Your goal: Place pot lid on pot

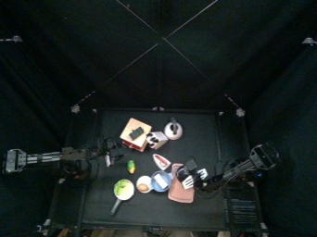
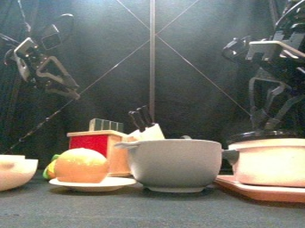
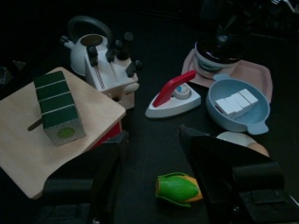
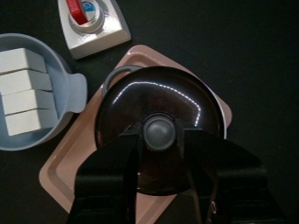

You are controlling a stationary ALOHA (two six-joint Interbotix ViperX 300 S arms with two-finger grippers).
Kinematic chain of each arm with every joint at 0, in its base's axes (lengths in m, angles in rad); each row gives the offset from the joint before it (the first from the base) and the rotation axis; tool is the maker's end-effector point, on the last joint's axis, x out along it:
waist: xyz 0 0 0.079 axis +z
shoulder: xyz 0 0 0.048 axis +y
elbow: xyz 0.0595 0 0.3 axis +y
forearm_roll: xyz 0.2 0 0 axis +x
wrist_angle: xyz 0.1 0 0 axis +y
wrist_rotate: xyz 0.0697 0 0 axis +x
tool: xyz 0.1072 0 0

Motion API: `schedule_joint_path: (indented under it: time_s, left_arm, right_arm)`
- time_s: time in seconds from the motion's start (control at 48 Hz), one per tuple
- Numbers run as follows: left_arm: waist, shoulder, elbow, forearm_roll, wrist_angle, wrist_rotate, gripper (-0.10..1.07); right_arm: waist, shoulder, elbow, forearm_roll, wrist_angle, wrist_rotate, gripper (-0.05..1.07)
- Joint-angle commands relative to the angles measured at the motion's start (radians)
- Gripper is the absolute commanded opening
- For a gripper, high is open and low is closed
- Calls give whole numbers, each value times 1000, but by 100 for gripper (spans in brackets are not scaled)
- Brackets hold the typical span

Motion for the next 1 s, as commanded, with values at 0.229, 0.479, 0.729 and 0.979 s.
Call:
schedule_joint_path:
  time_s: [0.229, 0.479, 0.729, 0.979]
  left_arm:
    - [0, 2, -14, 0, -3, 2, 87]
    - [2, 0, -14, 0, -5, 2, 87]
    - [2, 2, -14, 0, -5, 2, 87]
    - [2, 0, -14, 0, -5, 2, 87]
  right_arm:
    - [-2, -38, -3, -2, 9, 0, 54]
    - [-2, -38, 3, -2, 21, 0, 54]
    - [-2, -29, 11, 0, -11, 0, 54]
    - [-3, -28, 23, 25, -43, 0, 54]
